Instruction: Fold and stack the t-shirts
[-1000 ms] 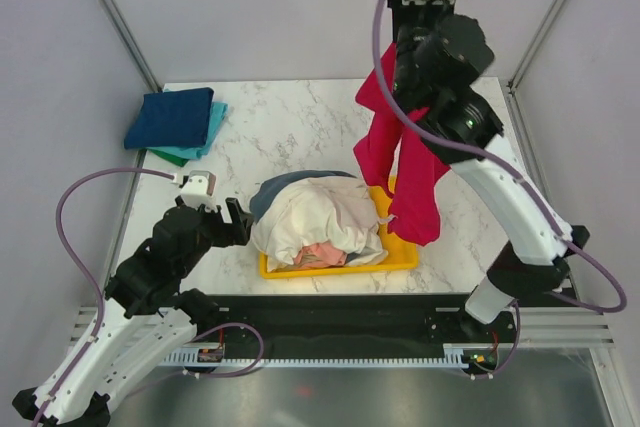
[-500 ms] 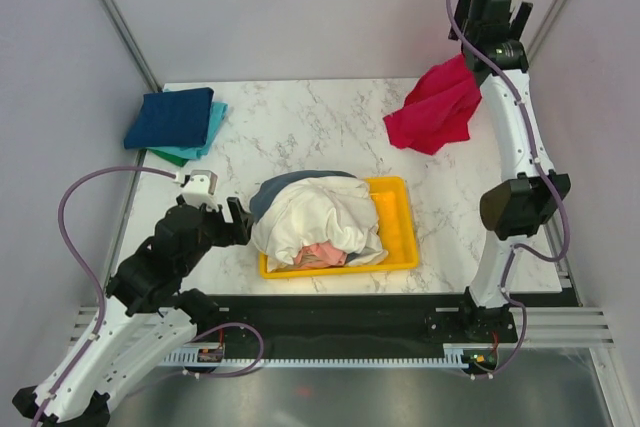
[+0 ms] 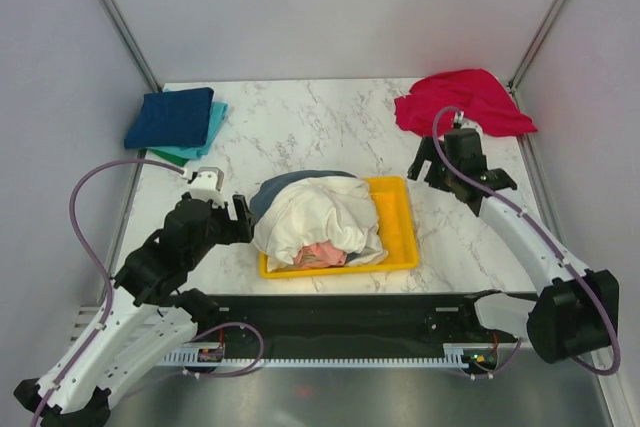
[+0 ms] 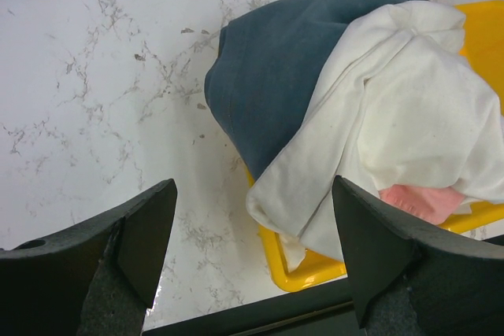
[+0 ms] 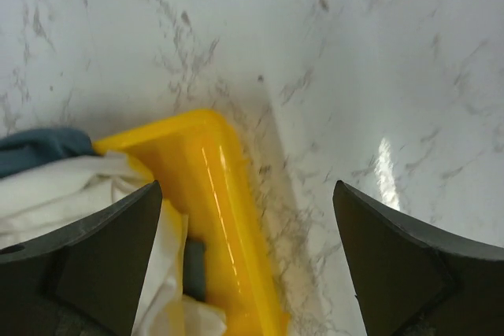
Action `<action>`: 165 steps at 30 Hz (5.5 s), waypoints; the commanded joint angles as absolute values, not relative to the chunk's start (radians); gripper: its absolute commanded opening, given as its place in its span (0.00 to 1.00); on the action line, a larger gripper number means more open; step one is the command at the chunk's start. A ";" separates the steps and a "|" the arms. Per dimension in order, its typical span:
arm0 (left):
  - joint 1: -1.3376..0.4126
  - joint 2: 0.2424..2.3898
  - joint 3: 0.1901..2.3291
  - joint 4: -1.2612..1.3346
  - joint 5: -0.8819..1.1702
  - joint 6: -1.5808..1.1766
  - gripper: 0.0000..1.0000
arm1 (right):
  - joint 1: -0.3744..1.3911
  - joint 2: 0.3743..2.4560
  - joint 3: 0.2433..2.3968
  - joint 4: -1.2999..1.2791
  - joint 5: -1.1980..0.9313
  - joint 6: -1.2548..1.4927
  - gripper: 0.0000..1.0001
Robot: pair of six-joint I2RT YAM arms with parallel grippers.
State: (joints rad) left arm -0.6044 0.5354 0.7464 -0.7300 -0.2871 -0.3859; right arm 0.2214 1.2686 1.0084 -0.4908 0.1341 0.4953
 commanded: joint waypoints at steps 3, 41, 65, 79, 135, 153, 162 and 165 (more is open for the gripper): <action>-0.597 0.561 0.759 -0.701 -0.293 -0.367 0.87 | 0.383 1.187 0.763 -0.374 0.020 0.673 0.97; -0.560 0.348 0.772 -0.750 -0.479 -0.413 0.86 | 1.167 2.216 1.526 0.302 -0.124 1.296 0.14; -0.532 0.356 0.772 -0.753 -0.474 -0.411 0.86 | 1.177 1.933 1.576 -0.274 0.170 0.891 0.97; -0.508 0.385 0.773 -0.752 -0.448 -0.405 0.86 | 0.613 1.614 1.365 -0.428 0.196 0.626 0.98; -0.353 0.448 0.756 -0.690 -0.256 -0.353 0.86 | -0.215 1.517 1.192 -0.443 -0.074 0.517 0.98; -0.279 0.476 0.752 -0.681 -0.221 -0.345 0.86 | 0.067 1.726 1.276 -0.293 -0.138 0.580 0.76; -0.255 0.483 0.750 -0.670 -0.184 -0.334 0.86 | 0.104 1.864 1.301 -0.268 -0.077 0.584 0.67; -0.250 0.480 0.747 -0.667 -0.181 -0.333 0.86 | 0.103 1.871 1.296 -0.273 -0.045 0.571 0.67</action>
